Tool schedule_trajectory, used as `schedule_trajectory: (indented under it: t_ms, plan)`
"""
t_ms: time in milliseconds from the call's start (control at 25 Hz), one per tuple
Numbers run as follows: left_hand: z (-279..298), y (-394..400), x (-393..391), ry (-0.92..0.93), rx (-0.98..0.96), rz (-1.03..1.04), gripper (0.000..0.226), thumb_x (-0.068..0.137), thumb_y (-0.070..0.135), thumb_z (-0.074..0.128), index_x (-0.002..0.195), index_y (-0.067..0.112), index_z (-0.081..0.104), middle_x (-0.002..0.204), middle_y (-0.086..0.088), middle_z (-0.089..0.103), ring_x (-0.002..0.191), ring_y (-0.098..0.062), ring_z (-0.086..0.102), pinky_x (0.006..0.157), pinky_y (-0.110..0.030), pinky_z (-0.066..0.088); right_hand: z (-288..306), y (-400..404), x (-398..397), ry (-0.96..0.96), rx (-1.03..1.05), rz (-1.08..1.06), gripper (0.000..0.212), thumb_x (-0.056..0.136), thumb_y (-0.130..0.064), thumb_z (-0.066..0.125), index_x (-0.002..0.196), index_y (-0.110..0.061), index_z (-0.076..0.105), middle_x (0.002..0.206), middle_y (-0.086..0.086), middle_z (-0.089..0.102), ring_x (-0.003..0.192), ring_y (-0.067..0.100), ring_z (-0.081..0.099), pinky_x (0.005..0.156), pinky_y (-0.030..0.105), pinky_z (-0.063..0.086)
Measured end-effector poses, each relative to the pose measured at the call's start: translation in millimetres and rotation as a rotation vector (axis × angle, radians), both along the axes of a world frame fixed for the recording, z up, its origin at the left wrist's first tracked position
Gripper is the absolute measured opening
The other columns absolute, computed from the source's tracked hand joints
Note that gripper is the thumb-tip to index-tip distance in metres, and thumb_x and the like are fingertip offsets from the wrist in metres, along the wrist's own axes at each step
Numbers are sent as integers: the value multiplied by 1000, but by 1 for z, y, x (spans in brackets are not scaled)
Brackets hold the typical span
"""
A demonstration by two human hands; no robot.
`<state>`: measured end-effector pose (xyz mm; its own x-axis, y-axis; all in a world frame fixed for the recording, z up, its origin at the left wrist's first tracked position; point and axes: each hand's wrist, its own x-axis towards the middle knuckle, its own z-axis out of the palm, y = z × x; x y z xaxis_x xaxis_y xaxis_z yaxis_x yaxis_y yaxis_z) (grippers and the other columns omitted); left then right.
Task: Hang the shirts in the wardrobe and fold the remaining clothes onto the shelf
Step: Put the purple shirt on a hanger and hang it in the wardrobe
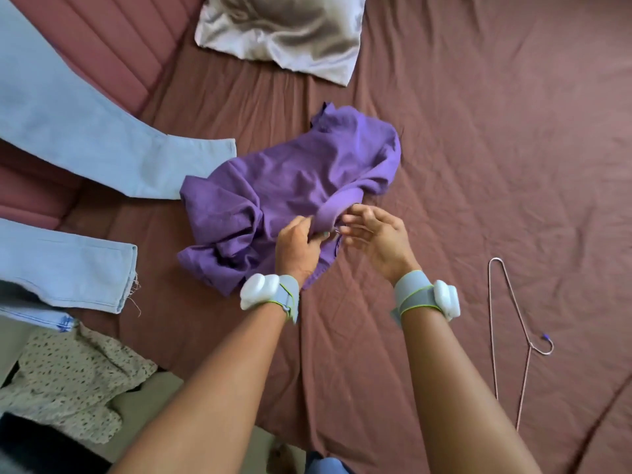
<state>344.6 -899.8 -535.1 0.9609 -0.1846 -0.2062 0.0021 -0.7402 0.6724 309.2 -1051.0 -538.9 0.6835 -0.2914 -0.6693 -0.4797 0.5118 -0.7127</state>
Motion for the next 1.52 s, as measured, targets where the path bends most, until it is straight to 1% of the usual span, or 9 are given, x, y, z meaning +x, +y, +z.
schedule_trajectory:
  t_ms: [160, 320, 480, 600, 800, 1040, 1120, 1280, 1520]
  plan:
    - [89, 11, 29, 127, -129, -170, 26, 89, 19, 65, 113, 11, 67, 107, -9, 72, 100, -18, 64, 81, -21, 42, 36, -14, -7, 270, -781, 279, 72, 77, -12, 72, 140, -20, 40, 123, 13, 56, 113, 33, 54, 98, 48, 45]
    - [196, 24, 37, 172, -238, -394, 28, 87, 17, 69, 115, 18, 66, 99, 6, 69, 93, -1, 63, 88, -16, 46, 110, 1, -6, 181, -949, 486, 96, 74, -23, 80, 149, -38, 22, 152, -1, 27, 131, 32, 28, 103, 52, 28]
    - [303, 55, 27, 87, -228, -507, 49, 72, 19, 84, 118, 22, 65, 99, 13, 66, 86, 4, 59, 79, -7, 45, 191, 26, -17, -42, -1007, 479, 12, 85, -31, 64, 93, -24, 65, 107, 1, 61, 103, 24, 47, 100, 50, 30]
    - [348, 86, 23, -111, -94, -479, 61, 65, 12, 87, 121, 16, 63, 106, 5, 66, 95, -2, 58, 77, -10, 42, 245, 25, -26, -138, -891, 161, 39, 68, -44, 52, 71, -5, 52, 67, -3, 52, 76, 21, 46, 79, 39, 41]
    - [400, 131, -4, -557, 6, -223, 38, 73, 13, 78, 110, 8, 69, 103, -17, 66, 99, -31, 60, 75, -27, 36, 377, 37, -72, -460, -1110, 159, 39, 84, -36, 70, 67, -10, 46, 63, -4, 46, 66, 16, 42, 59, 30, 31]
    - [474, 159, -50, -842, -297, 77, 22, 87, 20, 57, 105, 17, 70, 97, -12, 70, 93, -31, 63, 79, -38, 48, 489, 57, -140, -433, -1598, 796, 94, 50, -42, 92, 128, -29, 42, 111, -1, 52, 104, 18, 43, 93, 42, 39]
    - [465, 171, -82, -677, -171, -110, 26, 84, 26, 66, 110, 24, 68, 102, -1, 69, 97, -23, 64, 83, -35, 47, 470, 56, -156, -190, -1616, 999, 91, 49, -33, 89, 125, -48, 40, 114, 1, 55, 112, 28, 48, 92, 42, 41]
    - [441, 195, -148, -305, 809, -672, 36, 71, 33, 78, 106, 30, 70, 102, 6, 70, 97, -17, 65, 78, -31, 50, 450, 63, -212, 27, -1791, 1195, 9, 80, -30, 58, 80, -28, 50, 100, 6, 60, 102, 29, 59, 80, 35, 50]
    - [493, 172, -138, -1213, 285, 127, 45, 85, 6, 49, 127, 22, 52, 100, -12, 61, 82, -35, 61, 66, -43, 51, 496, 68, -214, -394, -2026, -242, 40, 67, -4, 62, 105, -9, 54, 99, 15, 61, 94, 37, 55, 80, 41, 40]
